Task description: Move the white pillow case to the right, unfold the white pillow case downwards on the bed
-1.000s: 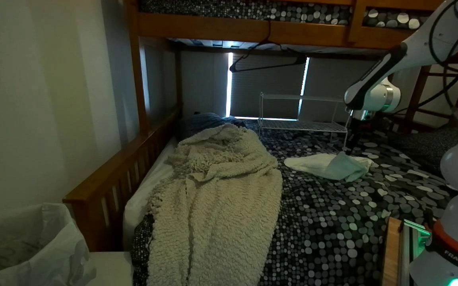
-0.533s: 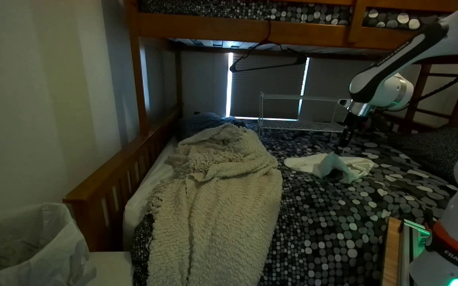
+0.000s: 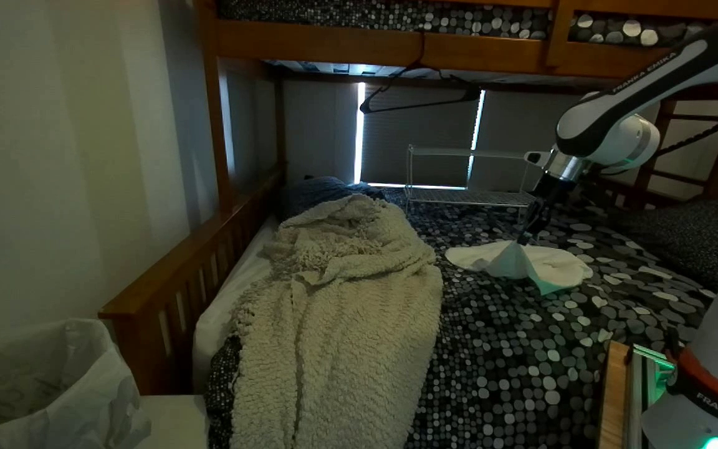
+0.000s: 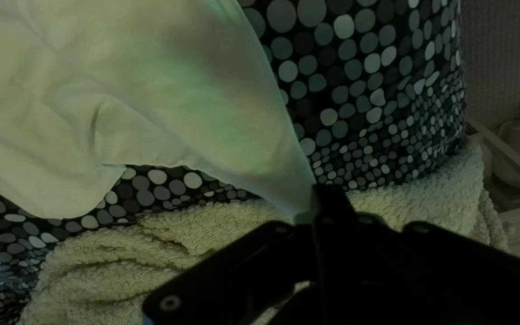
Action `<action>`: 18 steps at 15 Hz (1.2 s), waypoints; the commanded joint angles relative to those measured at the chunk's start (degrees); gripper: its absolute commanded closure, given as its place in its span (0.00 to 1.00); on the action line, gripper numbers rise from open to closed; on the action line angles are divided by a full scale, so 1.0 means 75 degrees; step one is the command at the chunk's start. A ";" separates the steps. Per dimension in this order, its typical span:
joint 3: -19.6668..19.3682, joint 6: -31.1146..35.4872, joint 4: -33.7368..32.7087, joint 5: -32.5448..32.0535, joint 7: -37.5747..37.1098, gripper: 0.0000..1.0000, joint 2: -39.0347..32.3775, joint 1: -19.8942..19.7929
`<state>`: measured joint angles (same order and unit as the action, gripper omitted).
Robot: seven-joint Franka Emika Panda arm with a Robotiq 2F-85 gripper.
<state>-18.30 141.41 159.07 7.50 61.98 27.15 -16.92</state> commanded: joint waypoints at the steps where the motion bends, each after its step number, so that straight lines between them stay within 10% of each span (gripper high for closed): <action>1: -0.0249 -0.0005 -0.0003 -0.0194 -0.0134 1.00 0.0042 0.0220; 13: 0.0554 -0.1762 -0.0269 0.0462 0.0130 1.00 0.0420 0.2751; 14: 0.0567 -0.1842 -0.0265 0.0487 0.0164 0.74 0.0435 0.2823; 18: 0.0580 -0.1861 -0.0208 0.0362 0.0382 0.53 0.0801 0.2856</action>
<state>-13.89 128.50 157.07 10.06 62.20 30.46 4.60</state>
